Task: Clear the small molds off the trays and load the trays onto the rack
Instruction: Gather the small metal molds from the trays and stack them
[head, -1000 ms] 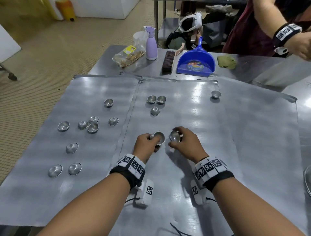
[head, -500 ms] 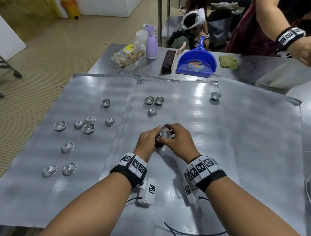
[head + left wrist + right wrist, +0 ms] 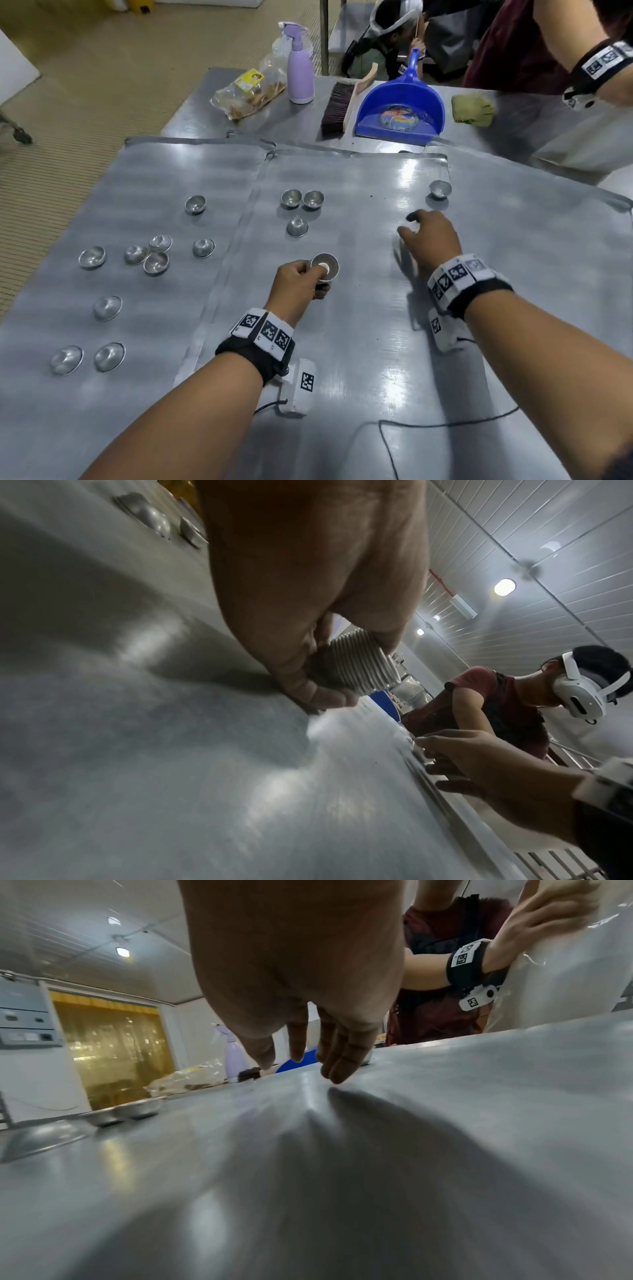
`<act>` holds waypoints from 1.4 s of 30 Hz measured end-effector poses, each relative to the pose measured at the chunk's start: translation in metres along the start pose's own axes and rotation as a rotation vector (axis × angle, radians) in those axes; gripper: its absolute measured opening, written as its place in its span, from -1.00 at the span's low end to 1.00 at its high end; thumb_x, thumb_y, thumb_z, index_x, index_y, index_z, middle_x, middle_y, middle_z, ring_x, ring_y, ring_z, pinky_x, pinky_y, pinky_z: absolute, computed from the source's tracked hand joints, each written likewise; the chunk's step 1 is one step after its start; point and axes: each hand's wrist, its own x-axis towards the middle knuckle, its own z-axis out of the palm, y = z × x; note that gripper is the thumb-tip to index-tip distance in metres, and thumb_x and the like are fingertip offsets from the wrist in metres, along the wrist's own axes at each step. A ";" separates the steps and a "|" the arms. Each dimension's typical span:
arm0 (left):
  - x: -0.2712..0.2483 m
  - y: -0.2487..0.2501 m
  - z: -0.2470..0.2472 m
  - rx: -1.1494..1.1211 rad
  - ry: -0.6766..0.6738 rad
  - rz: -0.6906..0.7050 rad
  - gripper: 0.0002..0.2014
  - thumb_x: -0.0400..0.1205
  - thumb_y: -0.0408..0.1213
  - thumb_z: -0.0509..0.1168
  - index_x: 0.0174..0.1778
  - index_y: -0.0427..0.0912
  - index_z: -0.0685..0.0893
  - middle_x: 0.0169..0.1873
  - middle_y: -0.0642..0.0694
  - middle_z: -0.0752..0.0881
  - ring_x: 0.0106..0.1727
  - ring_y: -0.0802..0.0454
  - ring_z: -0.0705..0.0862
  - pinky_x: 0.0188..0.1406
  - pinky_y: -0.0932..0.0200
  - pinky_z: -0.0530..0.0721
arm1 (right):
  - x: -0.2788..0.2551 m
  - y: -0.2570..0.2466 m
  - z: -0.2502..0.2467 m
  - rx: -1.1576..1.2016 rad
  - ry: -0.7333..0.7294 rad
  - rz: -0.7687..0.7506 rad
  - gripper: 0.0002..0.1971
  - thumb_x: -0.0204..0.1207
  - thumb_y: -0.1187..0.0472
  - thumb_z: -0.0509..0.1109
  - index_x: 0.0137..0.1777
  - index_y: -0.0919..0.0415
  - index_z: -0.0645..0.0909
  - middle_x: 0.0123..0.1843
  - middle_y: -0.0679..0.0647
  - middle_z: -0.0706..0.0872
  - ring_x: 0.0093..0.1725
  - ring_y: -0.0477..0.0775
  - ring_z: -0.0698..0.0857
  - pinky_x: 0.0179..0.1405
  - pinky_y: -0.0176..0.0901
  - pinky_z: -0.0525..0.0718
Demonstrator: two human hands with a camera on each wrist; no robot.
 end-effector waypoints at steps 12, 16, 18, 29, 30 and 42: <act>0.003 0.000 0.004 0.023 -0.040 0.009 -0.83 0.62 -0.42 0.36 -0.09 -0.51 0.74 -0.31 -0.32 0.76 -0.30 -0.17 0.74 -0.36 0.15 0.66 | 0.075 0.028 -0.018 -0.220 0.060 0.106 -0.76 0.62 0.23 0.31 0.20 -0.03 0.68 0.41 0.29 0.43 0.38 0.40 0.44 0.14 0.10 0.56; 0.003 0.002 0.006 0.020 -0.034 0.004 -0.85 0.63 -0.42 0.35 -0.15 -0.45 0.75 -0.31 -0.35 0.77 -0.31 -0.17 0.73 -0.37 0.16 0.67 | 0.068 0.026 -0.017 -0.258 0.065 0.033 -0.81 0.59 0.20 0.35 0.11 0.04 0.75 0.19 0.28 0.64 0.21 0.42 0.57 0.08 0.15 0.60; 0.001 0.004 0.007 0.013 -0.030 0.005 -0.86 0.63 -0.42 0.35 -0.18 -0.42 0.74 -0.31 -0.35 0.77 -0.31 -0.19 0.72 -0.37 0.15 0.66 | 0.063 0.022 -0.018 -0.249 0.046 0.007 -0.83 0.57 0.13 0.35 0.07 0.04 0.75 0.13 0.25 0.71 0.14 0.41 0.62 0.10 0.16 0.64; -0.003 0.002 0.007 0.023 -0.010 0.015 -0.87 0.63 -0.45 0.35 -0.11 -0.47 0.76 -0.31 -0.30 0.76 -0.35 -0.12 0.75 -0.36 0.15 0.71 | 0.065 0.018 -0.017 -0.295 0.019 -0.013 -0.81 0.58 0.01 0.36 0.10 0.03 0.70 0.05 0.17 0.75 0.16 0.34 0.62 0.12 0.15 0.61; -0.002 0.002 0.007 0.019 -0.008 0.012 -0.86 0.63 -0.45 0.35 -0.10 -0.48 0.76 -0.31 -0.30 0.75 -0.34 -0.13 0.75 -0.36 0.15 0.71 | 0.064 0.018 -0.017 -0.290 0.021 -0.019 -0.80 0.59 0.01 0.36 0.09 0.05 0.72 0.11 0.18 0.74 0.18 0.35 0.61 0.13 0.16 0.62; -0.011 0.002 0.005 0.028 0.010 0.027 -0.89 0.61 -0.45 0.36 -0.10 -0.42 0.77 -0.29 -0.28 0.78 -0.27 -0.18 0.80 -0.32 0.10 0.72 | 0.005 -0.003 -0.009 0.003 -0.108 -0.112 -0.88 0.42 0.12 0.47 -0.21 0.15 0.78 -0.21 0.10 0.79 -0.11 0.19 0.75 -0.10 -0.03 0.73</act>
